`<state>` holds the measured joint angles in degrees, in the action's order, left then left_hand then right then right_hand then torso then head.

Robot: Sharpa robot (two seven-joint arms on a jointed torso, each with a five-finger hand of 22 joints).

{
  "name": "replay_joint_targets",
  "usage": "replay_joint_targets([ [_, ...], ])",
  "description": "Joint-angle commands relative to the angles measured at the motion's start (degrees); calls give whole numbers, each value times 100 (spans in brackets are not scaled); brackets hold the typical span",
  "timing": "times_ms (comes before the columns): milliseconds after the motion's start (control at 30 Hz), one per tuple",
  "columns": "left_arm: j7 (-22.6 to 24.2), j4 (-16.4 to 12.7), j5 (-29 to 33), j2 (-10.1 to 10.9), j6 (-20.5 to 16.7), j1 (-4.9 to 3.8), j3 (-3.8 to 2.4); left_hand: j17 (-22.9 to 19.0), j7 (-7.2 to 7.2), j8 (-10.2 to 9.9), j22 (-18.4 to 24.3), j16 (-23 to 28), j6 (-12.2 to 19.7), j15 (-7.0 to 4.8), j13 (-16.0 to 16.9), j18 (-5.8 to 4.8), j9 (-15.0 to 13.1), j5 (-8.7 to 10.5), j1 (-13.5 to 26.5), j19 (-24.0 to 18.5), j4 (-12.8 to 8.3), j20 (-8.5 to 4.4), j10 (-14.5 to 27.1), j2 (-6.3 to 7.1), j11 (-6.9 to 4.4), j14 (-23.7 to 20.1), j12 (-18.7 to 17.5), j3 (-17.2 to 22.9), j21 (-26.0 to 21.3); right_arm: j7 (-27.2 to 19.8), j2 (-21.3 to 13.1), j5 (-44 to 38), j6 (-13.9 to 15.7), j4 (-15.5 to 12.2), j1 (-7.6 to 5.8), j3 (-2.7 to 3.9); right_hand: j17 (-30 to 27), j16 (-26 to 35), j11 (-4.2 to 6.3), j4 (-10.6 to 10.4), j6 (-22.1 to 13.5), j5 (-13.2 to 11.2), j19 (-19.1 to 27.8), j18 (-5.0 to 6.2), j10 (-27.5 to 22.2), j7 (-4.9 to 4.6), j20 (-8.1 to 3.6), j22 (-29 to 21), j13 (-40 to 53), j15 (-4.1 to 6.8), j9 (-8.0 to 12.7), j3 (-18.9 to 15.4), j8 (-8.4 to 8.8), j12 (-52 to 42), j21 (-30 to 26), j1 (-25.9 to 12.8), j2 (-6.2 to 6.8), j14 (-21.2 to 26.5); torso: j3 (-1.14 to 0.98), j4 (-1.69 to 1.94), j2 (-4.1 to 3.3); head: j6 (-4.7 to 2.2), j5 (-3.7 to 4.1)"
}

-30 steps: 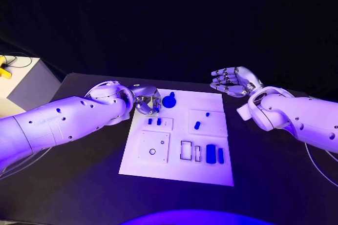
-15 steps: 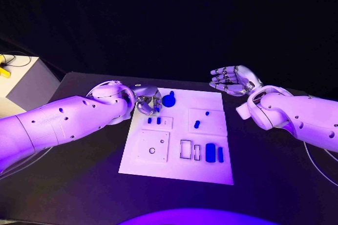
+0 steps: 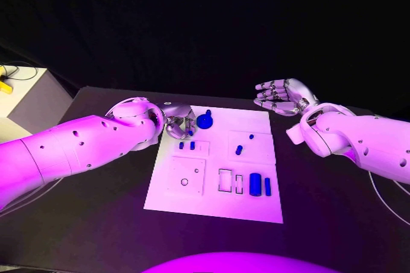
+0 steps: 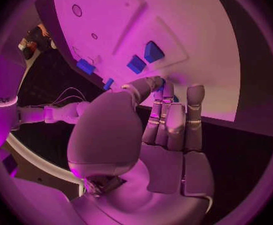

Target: Assemble the parts on the task board

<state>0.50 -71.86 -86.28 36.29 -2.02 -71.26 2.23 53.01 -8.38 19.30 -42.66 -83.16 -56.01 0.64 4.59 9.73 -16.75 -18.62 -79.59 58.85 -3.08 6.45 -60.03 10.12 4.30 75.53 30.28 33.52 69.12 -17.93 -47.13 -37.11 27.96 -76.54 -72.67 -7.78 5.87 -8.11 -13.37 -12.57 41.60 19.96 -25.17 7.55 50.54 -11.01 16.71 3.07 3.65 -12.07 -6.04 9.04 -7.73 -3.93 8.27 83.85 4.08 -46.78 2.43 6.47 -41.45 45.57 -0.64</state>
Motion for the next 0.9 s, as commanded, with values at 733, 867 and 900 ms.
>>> replay_joint_targets([
  [733,-37,-30,-46,4,97,30,15,68,25,-7,-10,4,-102,-23,77,-2,-48,45,9,-11,-21,-6,-95,-50,-11,-4,15,-123,-41,-56,-9,10,-128,-38,2,3,-12,29,-8,2,10,-27,36,77,32,-518,5,-8,-3,-3,11,47,16,27,-33,-76,-1,-19,0,3,2,17,-4],
  [867,-84,-31,-38,17,128,35,15,22,10,-118,44,13,13,-20,121,5,-31,44,15,-45,-30,-11,-77,-45,-6,-37,20,-159,-77,-54,-15,11,-134,-40,2,3,-14,35,-10,2,-8,-31,42,75,26,-520,5,-9,-4,-5,16,52,24,31,-38,-86,4,-14,-1,1,5,21,-1],
  [900,-104,-31,-36,20,142,36,15,22,8,-131,40,14,26,-19,127,4,-29,44,16,-42,-31,-11,-76,-46,-5,-39,23,-162,-77,-56,-16,11,-134,-41,2,3,-16,37,-11,3,-6,-31,46,75,24,-521,5,-10,-5,-5,16,55,25,32,-40,-89,6,-12,-2,0,4,22,0],
])
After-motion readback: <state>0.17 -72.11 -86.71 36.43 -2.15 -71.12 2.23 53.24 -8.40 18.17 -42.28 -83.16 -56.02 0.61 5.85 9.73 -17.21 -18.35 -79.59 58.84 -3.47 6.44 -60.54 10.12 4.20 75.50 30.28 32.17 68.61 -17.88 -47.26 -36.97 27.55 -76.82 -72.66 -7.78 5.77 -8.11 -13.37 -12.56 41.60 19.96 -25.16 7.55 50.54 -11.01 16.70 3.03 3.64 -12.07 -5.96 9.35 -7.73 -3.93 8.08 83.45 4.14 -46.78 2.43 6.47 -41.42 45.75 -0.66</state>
